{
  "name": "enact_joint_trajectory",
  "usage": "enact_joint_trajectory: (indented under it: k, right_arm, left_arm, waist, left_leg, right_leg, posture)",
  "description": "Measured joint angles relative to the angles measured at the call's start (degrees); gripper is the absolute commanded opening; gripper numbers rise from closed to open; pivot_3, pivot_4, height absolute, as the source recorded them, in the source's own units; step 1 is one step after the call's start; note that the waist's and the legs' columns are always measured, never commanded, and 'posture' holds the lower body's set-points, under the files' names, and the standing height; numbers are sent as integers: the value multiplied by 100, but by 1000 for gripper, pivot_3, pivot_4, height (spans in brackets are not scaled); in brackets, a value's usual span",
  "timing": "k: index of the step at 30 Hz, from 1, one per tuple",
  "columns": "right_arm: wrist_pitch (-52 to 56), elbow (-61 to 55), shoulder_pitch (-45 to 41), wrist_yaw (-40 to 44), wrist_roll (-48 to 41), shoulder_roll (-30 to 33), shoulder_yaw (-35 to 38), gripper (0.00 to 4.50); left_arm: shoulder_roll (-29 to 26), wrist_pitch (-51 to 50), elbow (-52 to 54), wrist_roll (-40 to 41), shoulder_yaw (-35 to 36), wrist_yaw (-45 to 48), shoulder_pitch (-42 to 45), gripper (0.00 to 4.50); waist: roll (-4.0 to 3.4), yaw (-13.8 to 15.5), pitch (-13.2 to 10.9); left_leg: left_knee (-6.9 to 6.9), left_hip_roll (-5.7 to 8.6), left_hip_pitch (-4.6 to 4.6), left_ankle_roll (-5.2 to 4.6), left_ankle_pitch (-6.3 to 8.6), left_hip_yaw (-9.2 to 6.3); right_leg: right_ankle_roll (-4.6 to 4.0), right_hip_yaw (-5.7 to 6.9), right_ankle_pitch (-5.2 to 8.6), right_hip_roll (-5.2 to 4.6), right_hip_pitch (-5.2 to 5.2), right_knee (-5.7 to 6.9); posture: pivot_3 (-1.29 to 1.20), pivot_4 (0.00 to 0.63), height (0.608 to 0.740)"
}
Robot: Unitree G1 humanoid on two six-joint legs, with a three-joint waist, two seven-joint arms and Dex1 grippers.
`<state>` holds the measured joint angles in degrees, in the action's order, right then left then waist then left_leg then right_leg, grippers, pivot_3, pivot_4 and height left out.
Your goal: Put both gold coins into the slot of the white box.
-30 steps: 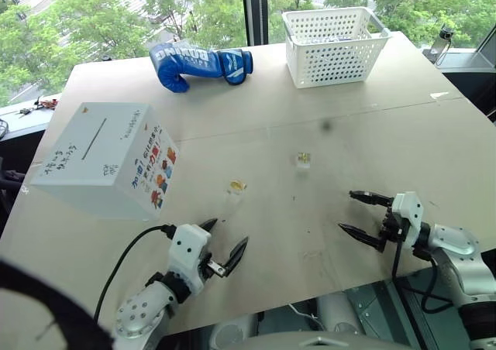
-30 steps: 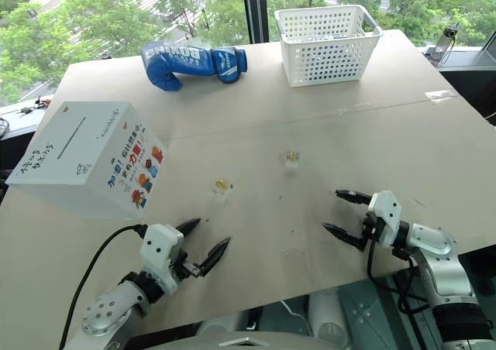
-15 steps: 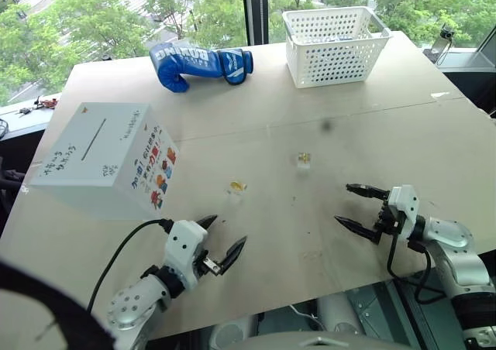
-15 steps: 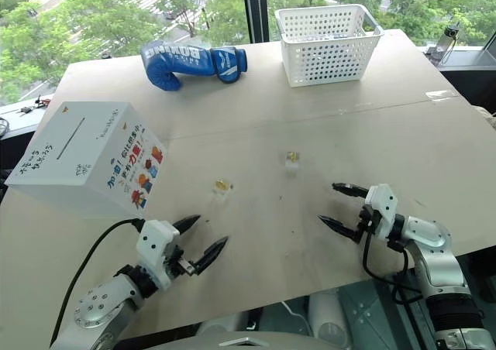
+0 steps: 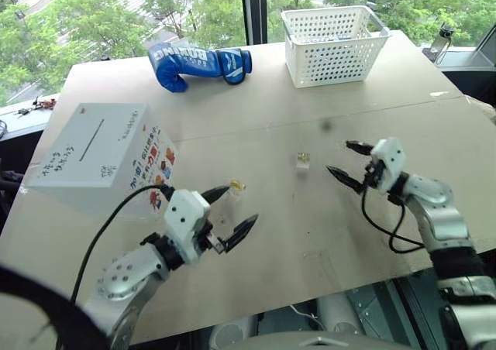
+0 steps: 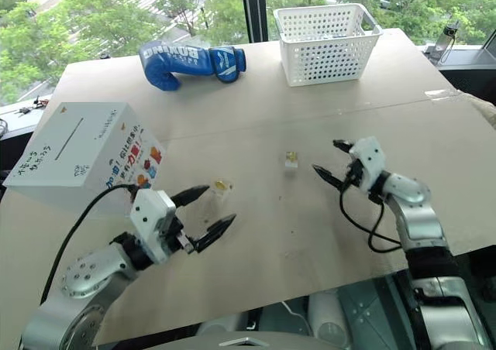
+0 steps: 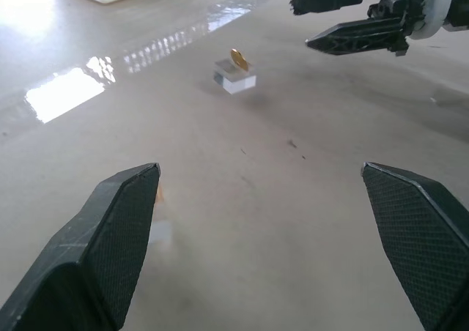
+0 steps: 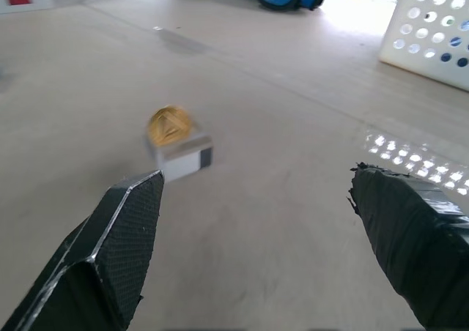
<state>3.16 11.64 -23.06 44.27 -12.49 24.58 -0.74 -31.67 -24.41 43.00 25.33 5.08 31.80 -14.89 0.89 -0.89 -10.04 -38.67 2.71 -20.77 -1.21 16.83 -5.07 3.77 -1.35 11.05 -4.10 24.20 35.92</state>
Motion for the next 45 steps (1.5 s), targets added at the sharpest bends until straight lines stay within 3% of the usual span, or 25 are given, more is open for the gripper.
enact_joint_trajectory:
  k: [11, 14, 18, 20, 22, 28, 36, 39, 45]
  right_arm:
    - [347, -377, 6, -1051, 728, -888, -711, 4423]
    - [290, -377, 32, -1287, 900, -954, -745, 3628]
    - [255, -374, 33, -1354, 1006, -962, -765, 1512]
    - [214, -372, 45, -1341, 1043, -961, -802, 653]
    - [173, -372, 93, -1330, 1043, -961, -826, 105]
    - [196, -374, 147, -1288, 885, -987, -754, 105]
    - [1048, -829, 204, -1048, -167, -1219, -344, 105]
    - [1744, -1259, 219, -941, -1013, -1392, -38, 105]
    - [3755, -2290, 196, -950, -3401, -1632, 453, 105]
  left_arm:
    - [-20, -263, 345, 171, 163, -222, -170, 4500]
    - [-26, -298, 377, 192, 177, -236, -148, 4500]
    - [-24, -337, 377, 192, 181, -293, -159, 4500]
    - [-5, -337, 377, 192, 178, -325, -172, 4500]
    - [54, -337, 377, 192, 157, -337, -207, 4500]
    - [106, -332, 377, 167, 108, -353, -281, 4500]
    - [448, -363, 372, 417, 150, -539, -63, 4500]
    - [794, -468, 363, 862, 187, -742, 192, 4500]
    - [1767, -669, 87, 2498, 202, -1168, 516, 4500]
  waist:
    - [0, 14, 0]
    - [0, 10, 0]
    - [0, 6, 0]
    - [0, 1, 0]
    - [0, 2, 0]
    - [0, -5, 0]
    - [0, 13, 0]
    - [0, 11, 0]
    - [0, 9, 0]
  left_leg:
    - [24, 3, -10, 24, -13, 4]
    - [25, 4, -9, 24, -13, 4]
    - [25, 5, -9, 24, -13, 4]
    - [25, 4, -8, 24, -13, 5]
    - [25, 4, -8, 24, -13, 5]
    - [25, 4, -7, 23, -13, 6]
    - [25, 3, -8, 14, -8, 4]
    - [25, 2, -7, 3, -1, 2]
    - [25, 1, -9, -2, 2, -2]
  right_leg:
    - [0, -6, 0, -4, 19, -4]
    - [0, -5, 0, -2, 19, -4]
    - [0, -5, 0, -1, 19, -4]
    - [0, -6, 0, -1, 19, -4]
    - [0, -6, 0, -1, 19, -4]
    - [0, -8, 0, 0, 19, -4]
    - [0, -7, 0, -2, 18, -4]
    - [0, -6, 0, -2, 18, -3]
    - [0, -2, 0, -2, 19, -3]
  posture:
    - [0, 150, 721]
    - [0, 150, 721]
    - [0, 150, 721]
    - [0, 150, 721]
    - [0, 150, 721]
    - [0, 150, 721]
    - [0, 150, 721]
    - [0, 150, 721]
    - [0, 150, 721]
